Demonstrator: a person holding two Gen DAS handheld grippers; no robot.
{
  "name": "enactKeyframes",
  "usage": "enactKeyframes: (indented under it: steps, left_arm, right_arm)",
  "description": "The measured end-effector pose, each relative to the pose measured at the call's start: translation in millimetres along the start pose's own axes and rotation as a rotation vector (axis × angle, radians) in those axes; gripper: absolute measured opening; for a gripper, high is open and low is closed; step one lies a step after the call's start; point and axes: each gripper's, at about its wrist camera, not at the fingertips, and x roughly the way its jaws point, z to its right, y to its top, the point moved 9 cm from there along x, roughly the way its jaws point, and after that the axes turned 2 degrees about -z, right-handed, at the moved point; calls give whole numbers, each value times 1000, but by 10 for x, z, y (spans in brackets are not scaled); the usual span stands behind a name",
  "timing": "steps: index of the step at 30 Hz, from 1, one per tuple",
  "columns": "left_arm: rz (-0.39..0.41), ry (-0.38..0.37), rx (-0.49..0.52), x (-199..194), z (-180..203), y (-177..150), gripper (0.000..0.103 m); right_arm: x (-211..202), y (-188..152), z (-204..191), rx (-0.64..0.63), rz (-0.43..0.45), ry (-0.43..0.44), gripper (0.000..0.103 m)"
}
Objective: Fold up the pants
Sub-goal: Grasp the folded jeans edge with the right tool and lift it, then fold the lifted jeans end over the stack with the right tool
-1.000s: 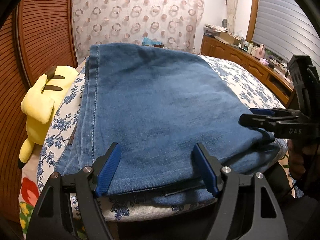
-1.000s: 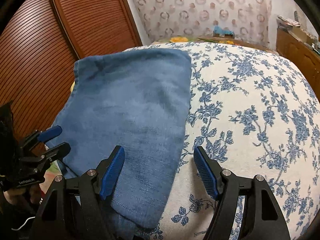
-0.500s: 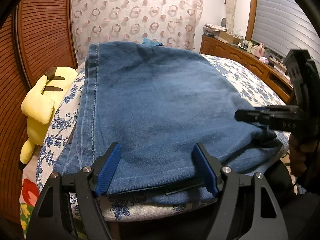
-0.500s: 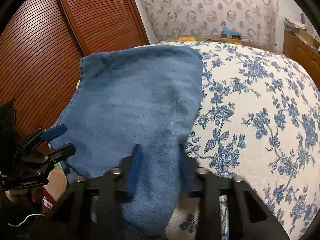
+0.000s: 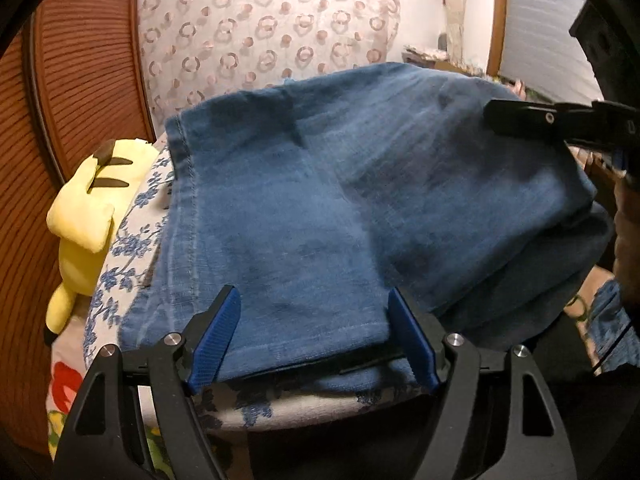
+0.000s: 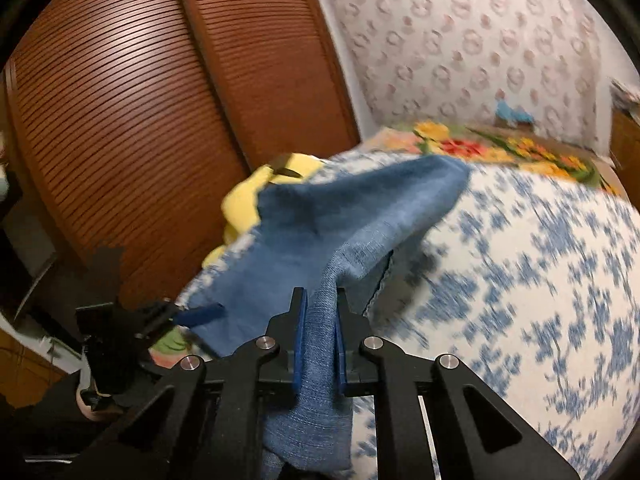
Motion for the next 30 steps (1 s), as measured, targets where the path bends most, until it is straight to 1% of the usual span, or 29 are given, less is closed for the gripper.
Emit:
enactKeyframes:
  steps: [4, 10, 16, 19, 22, 25, 27, 30]
  left_arm:
    - [42, 3, -49, -194, -170, 84, 77]
    - [95, 74, -106, -454, -588, 184, 77]
    - [128, 139, -167, -642, -961, 164, 77]
    - [136, 161, -191, -689, -1135, 130, 77]
    - [143, 177, -210, -734, -1246, 106, 77]
    - [149, 186, -222, -760, -1294, 86, 77]
    - [151, 187, -225, -769, -1310, 80, 77]
    - [156, 183, -225, -780, -1291, 82, 77]
  right_arm:
    - [76, 123, -171, -53, 7, 41, 11]
    - [360, 297, -457, -133, -4, 102, 11]
    - [932, 328, -669, -178, -57, 178, 11]
    - [1285, 280, -783, -191, -111, 219, 11]
    - [1627, 170, -825, -203, -173, 221, 10]
    - [1876, 90, -791, -209, -211, 210, 11]
    - [1950, 83, -771, -213, -219, 204, 11]
    - [1954, 135, -793, -232, -220, 195, 16]
